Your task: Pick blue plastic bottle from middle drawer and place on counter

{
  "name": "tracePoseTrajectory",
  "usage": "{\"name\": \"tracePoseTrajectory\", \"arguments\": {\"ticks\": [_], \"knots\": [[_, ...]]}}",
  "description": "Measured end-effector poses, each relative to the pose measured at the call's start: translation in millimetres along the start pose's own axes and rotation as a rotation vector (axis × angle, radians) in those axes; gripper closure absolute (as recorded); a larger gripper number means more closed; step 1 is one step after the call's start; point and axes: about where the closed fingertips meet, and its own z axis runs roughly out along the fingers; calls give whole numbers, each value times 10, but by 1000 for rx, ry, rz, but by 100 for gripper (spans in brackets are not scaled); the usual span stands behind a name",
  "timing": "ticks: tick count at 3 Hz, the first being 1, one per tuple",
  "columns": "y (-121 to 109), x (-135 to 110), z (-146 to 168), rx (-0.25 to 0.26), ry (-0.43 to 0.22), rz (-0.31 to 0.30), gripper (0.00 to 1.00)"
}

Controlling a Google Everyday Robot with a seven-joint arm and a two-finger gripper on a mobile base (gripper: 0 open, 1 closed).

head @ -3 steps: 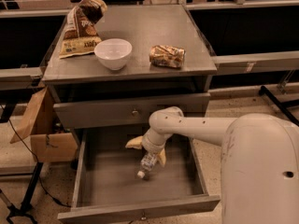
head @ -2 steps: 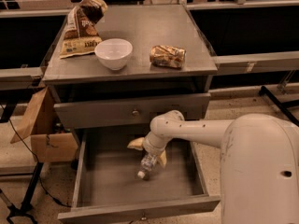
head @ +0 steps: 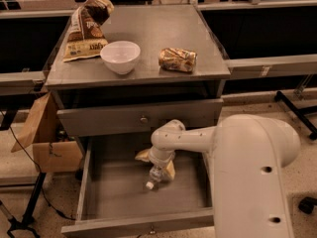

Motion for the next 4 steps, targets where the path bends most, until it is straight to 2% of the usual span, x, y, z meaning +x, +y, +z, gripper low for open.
{"name": "tracePoseTrajectory", "arguments": {"ticks": [1, 3, 4], "knots": [[31, 34, 155, -48, 10, 29, 12], [124, 72, 246, -81, 16, 74, 58], [204, 51, 129, -76, 31, 97, 79]]}}
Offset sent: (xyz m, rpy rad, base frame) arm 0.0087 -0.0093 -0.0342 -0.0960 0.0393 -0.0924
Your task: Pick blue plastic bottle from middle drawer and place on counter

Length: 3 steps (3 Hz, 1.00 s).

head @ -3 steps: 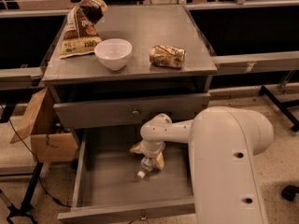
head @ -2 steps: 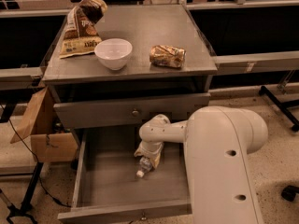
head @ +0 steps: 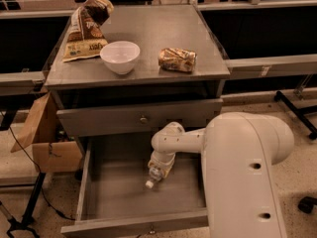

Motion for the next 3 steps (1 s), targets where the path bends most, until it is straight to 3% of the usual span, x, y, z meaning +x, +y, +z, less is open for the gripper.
{"name": "tracePoseTrajectory", "arguments": {"ticks": [1, 3], "knots": [[258, -147, -529, 13, 22, 0, 100], [838, -581, -1838, -92, 120, -57, 100]]}}
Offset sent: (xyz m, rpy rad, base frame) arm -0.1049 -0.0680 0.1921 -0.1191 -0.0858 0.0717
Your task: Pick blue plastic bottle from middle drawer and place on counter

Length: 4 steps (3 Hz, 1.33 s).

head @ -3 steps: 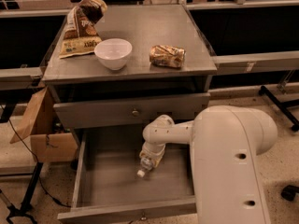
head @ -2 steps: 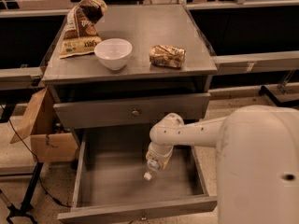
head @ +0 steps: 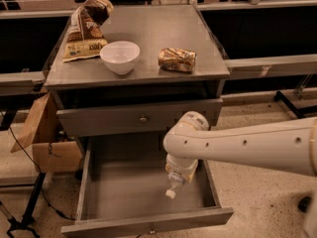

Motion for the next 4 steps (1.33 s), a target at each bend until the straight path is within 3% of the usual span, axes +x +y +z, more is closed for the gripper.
{"name": "tracePoseTrajectory", "arguments": {"ticks": [1, 2, 4], "knots": [[141, 122, -1151, -97, 160, -1, 100], [53, 449, -2164, -138, 310, -1, 100], [-381, 969, -4017, -159, 571, 43, 100]]}}
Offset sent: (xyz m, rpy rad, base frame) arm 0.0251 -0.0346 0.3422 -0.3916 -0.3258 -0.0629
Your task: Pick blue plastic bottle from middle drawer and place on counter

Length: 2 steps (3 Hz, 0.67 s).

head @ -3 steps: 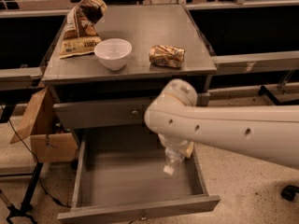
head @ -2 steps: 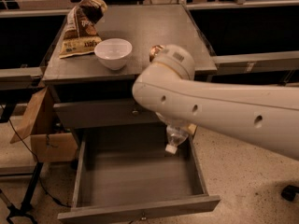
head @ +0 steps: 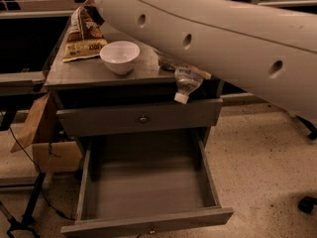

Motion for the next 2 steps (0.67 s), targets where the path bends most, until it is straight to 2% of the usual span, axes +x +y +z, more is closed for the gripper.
{"name": "tracePoseTrajectory", "arguments": {"ticks": [1, 2], "knots": [[0, 1, -1, 0, 0, 0, 100], [-66, 109, 26, 70, 2, 45, 100]]}}
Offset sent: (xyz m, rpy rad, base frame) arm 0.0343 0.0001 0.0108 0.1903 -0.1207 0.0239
